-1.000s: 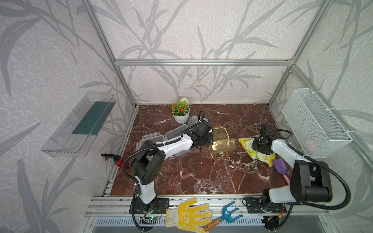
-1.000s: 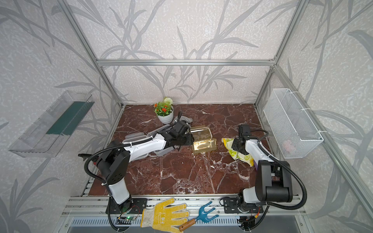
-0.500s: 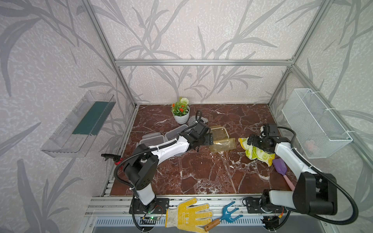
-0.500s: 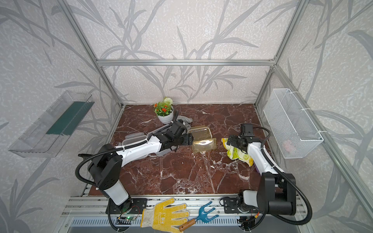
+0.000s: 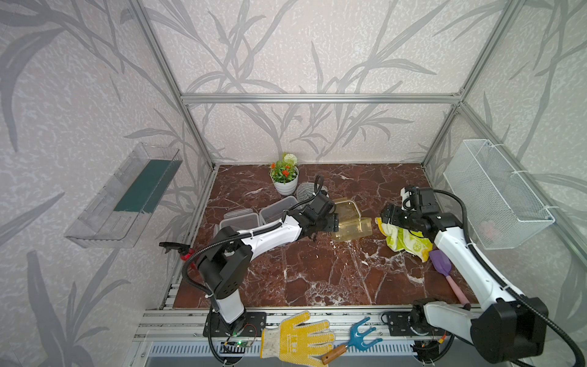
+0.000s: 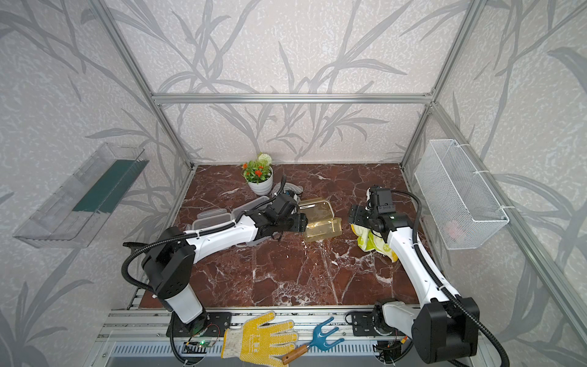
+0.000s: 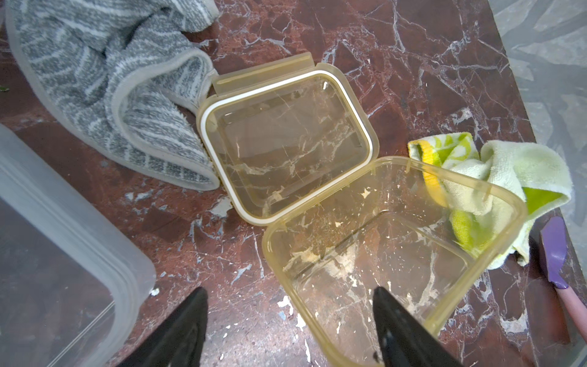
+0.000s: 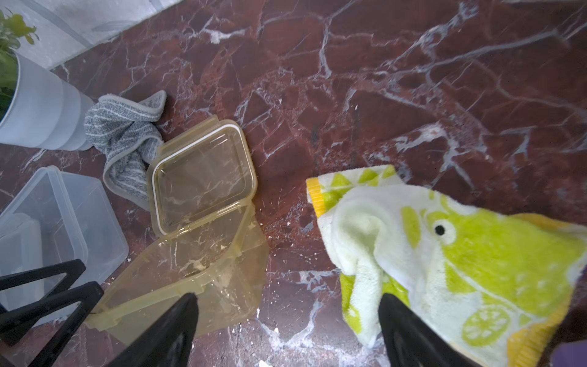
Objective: Wipe the insides of the lunch boxes
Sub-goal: Adjust the lunch box at the center of the board.
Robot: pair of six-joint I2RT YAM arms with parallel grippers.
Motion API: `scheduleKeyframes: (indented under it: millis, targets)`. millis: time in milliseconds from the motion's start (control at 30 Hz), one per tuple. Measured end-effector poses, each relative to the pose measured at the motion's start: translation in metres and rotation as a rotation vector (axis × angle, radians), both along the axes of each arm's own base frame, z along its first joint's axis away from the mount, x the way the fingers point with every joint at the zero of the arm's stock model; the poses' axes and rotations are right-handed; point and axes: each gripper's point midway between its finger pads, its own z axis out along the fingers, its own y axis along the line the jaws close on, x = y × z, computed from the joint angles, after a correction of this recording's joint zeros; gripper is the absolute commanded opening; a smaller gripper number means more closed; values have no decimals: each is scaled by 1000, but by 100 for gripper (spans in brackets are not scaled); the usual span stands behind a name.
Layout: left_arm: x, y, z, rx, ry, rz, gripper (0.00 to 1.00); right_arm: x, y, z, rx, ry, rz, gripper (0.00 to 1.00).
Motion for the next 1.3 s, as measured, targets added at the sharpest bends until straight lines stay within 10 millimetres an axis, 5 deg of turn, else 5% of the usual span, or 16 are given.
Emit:
scheduleKeyframes:
  millis: [300, 600, 800, 1000, 1300]
  targets:
    - [-16, -15, -12, 69, -24, -66, 70, 5, 34, -60, 67, 210, 69, 77]
    - [-24, -13, -43, 170, -3, -90, 70, -5, 43, -87, 107, 284, 98, 19]
    - [-21, -9, -50, 194, -5, -74, 70, -24, 48, -107, 120, 330, 136, 0]
    - [-15, -7, -47, 178, -13, -47, 72, -29, 46, -125, 81, 302, 137, 0]
    - [6, 0, -23, 38, 0, -26, 76, -9, 39, -122, 4, 134, 18, 0]
